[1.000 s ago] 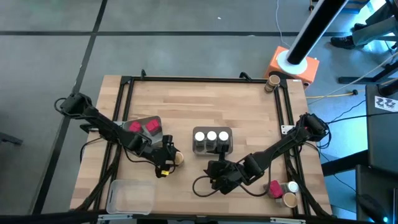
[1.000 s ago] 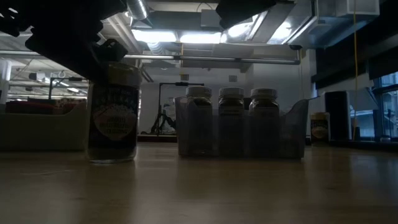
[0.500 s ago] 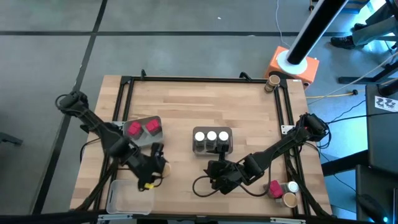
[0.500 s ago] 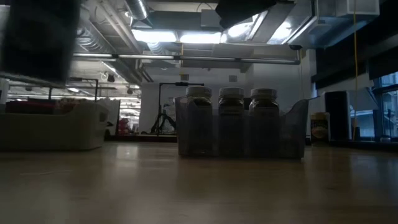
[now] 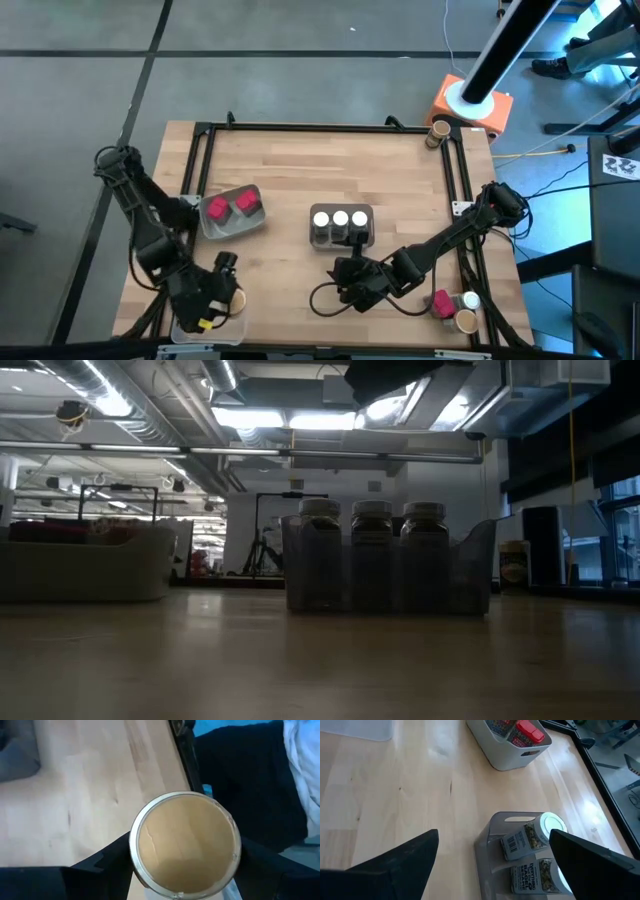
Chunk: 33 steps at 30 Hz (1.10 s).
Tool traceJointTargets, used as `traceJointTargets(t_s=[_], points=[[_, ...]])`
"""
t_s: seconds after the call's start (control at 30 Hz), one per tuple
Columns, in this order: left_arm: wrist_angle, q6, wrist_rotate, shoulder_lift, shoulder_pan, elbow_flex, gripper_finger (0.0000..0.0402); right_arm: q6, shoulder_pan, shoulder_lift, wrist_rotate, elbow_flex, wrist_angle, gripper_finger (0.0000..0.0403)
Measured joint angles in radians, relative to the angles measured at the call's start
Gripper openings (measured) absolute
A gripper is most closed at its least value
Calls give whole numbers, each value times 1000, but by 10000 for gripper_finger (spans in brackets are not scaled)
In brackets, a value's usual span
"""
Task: Sort spices by type
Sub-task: Put the left gold seasoning bottle into the transparent bin
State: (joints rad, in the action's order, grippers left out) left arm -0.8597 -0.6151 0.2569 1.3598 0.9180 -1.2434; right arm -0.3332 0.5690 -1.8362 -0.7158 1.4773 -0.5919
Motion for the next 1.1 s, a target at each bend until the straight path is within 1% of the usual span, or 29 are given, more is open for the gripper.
traceJointTargets(t_s=[0.13,0.33,0.73,0.87,1.1], points=[[8,-61,29,2,53,23,255,2,-2,0,-34,0,0,379],[27,-134,50,3,86,105,255,8,-2,0,-37,0,0,379],[235,-136,53,3,97,289,255,8,-2,0,-42,0,12,379],[293,-132,61,3,97,329,255,8,-2,0,-42,0,15,379],[311,-130,66,3,101,370,255,8,-2,0,-41,0,17,379]])
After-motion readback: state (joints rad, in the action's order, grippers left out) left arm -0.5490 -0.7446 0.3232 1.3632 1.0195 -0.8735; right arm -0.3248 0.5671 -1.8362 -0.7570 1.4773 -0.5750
